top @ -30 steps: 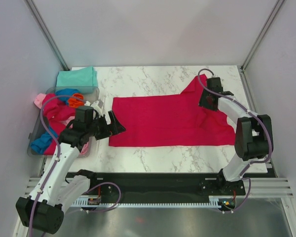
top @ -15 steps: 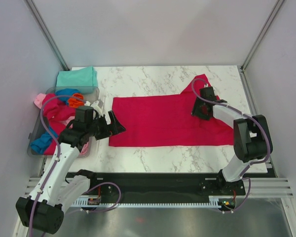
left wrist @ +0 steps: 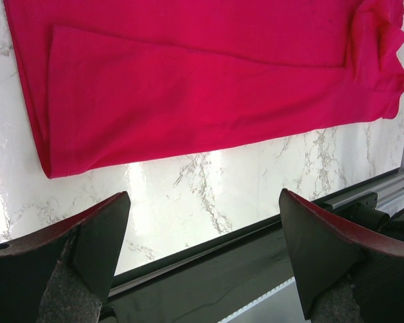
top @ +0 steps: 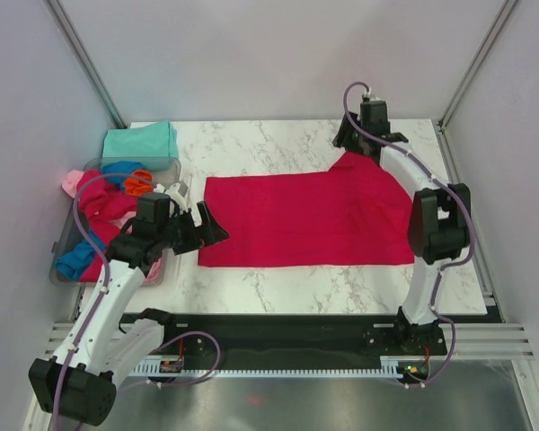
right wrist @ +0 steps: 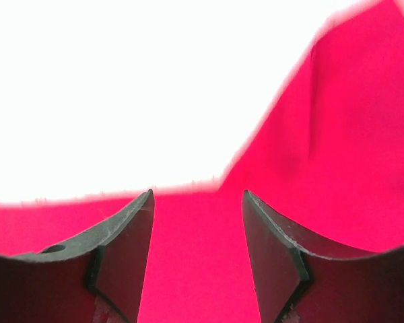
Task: Fold and stack the t-shirts
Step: Fold the tshirt
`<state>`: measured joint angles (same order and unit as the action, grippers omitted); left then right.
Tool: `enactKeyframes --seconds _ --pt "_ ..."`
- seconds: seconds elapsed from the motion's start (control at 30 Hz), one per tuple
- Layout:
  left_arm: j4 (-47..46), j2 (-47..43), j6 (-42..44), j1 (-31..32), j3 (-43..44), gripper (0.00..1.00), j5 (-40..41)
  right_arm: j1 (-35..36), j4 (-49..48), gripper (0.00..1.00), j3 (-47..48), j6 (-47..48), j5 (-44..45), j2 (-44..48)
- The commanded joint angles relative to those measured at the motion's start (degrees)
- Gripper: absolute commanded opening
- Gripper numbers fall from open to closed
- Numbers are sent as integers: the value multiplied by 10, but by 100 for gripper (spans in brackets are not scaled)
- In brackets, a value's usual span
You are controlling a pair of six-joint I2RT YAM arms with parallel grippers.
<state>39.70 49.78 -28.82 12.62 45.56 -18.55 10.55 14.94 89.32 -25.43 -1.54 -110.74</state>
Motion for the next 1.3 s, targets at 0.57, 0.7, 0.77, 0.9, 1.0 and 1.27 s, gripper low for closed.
enactKeyframes --seconds 0.57,0.7,0.77,0.9,1.0,1.27 --pt "-15 20 13 -1 -3 100 4 -47 117 62 473 26 128 -378" --pt "-15 23 13 -1 -3 100 2 -46 117 60 478 21 125 -398" --pt "-15 25 14 -1 -2 100 0 -45 115 54 475 21 118 -403" --pt "-14 27 14 -1 -2 100 1 -43 106 50 468 15 102 -405" --pt "-15 27 13 -1 -2 100 2 -43 105 35 464 11 97 -406" --pt "-26 23 13 -1 8 100 33 -44 104 0 446 22 89 -352"
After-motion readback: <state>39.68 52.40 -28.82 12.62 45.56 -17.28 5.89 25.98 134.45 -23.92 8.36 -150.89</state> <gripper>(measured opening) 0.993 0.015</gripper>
